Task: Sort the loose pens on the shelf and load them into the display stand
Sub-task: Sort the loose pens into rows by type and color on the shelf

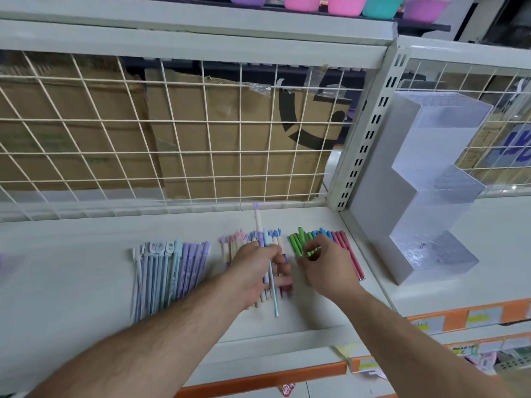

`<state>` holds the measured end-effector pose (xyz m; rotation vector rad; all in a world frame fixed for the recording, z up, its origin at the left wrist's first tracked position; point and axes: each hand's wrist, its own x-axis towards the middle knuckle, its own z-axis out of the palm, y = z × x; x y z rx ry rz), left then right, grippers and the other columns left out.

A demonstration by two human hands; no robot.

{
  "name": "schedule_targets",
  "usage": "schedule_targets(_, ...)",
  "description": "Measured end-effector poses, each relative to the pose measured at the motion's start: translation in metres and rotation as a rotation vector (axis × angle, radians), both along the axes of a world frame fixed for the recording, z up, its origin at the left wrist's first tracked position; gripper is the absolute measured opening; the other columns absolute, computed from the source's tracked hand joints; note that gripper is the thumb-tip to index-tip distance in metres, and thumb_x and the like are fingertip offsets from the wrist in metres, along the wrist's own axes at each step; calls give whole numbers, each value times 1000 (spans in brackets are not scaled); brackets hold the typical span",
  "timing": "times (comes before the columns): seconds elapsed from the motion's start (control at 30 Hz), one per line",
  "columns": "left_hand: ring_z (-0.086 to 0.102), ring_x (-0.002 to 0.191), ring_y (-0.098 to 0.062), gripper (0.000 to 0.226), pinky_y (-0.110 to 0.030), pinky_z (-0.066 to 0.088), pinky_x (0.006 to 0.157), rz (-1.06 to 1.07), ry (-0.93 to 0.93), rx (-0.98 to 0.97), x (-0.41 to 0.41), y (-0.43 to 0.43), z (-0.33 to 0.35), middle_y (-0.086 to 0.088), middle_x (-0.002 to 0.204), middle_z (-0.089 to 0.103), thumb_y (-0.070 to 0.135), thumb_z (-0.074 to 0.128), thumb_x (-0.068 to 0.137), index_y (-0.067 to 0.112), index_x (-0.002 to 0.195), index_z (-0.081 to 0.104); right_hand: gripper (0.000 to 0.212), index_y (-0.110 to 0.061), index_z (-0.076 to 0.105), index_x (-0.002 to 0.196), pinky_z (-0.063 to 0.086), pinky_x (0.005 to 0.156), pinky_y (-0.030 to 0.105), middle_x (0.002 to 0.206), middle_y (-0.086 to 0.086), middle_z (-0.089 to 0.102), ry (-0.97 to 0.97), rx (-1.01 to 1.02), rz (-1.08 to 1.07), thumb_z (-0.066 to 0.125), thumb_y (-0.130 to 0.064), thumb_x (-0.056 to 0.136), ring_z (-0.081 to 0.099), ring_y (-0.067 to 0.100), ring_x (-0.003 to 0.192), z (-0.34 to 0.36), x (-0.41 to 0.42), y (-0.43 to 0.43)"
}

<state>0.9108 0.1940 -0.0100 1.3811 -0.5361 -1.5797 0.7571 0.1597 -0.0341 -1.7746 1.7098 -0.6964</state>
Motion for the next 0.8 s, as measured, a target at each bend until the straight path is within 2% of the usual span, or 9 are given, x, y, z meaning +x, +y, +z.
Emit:
schedule_targets(0.17,59,60,-25,16,-54,61,76,4,36,45,6,-1,-1,-14,71,56,8,52,101,-5,101,61,7,-20,59,98,31,43,23,69,-6,59,313,-66,45,63,-23,93,52,9,56,-11,-8,-11)
schedule_targets(0.3,62,60,-24,25,-51,62,75,4,57,42,10,0,-1,-15,73,59,15,52,102,-5,97,64,4,-21,61,97,29,44,23,70,-6,57,398,-129,75,62,-24,94,50,8,57,-16,-7,-12)
schedule_targets(0.43,63,64,-24,30,-46,62,73,-12,71,24,14,2,0,-14,75,62,19,50,104,-5,95,66,6,-19,64,90,32,48,25,82,-4,57,428,-208,77,64,-24,92,52,14,66,-18,-5,-10)
schedule_targets(0.5,64,68,-26,31,-46,62,76,-24,82,17,16,4,0,-14,78,64,20,49,104,-4,93,67,7,-15,66,84,34,49,26,80,-3,59,348,-242,70,64,-20,89,54,17,67,-15,2,-6)
schedule_targets(0.57,66,76,-29,31,-48,59,84,-34,108,6,19,5,0,-16,85,65,21,49,104,-3,94,67,10,-14,67,80,41,53,24,75,-3,63,138,-198,56,64,-16,89,58,16,68,-5,12,2)
schedule_targets(0.67,67,89,-35,29,-53,55,93,-35,134,-22,25,9,0,-22,98,68,18,52,101,-4,104,69,13,-14,67,78,48,55,19,72,0,66,-203,-18,83,68,-17,90,61,9,64,17,31,19)
schedule_targets(0.7,68,90,-34,29,-51,58,89,-33,136,-27,28,11,1,-23,99,70,18,53,100,-4,108,70,13,-12,67,78,49,54,21,72,4,67,-285,42,115,69,-17,90,62,10,62,23,37,26)
schedule_targets(0.8,70,79,-28,25,-35,58,63,-36,156,-43,38,20,3,-17,95,72,20,54,99,5,104,74,8,-7,65,84,49,50,19,70,9,67,-416,156,222,72,-8,87,64,11,57,34,59,43)
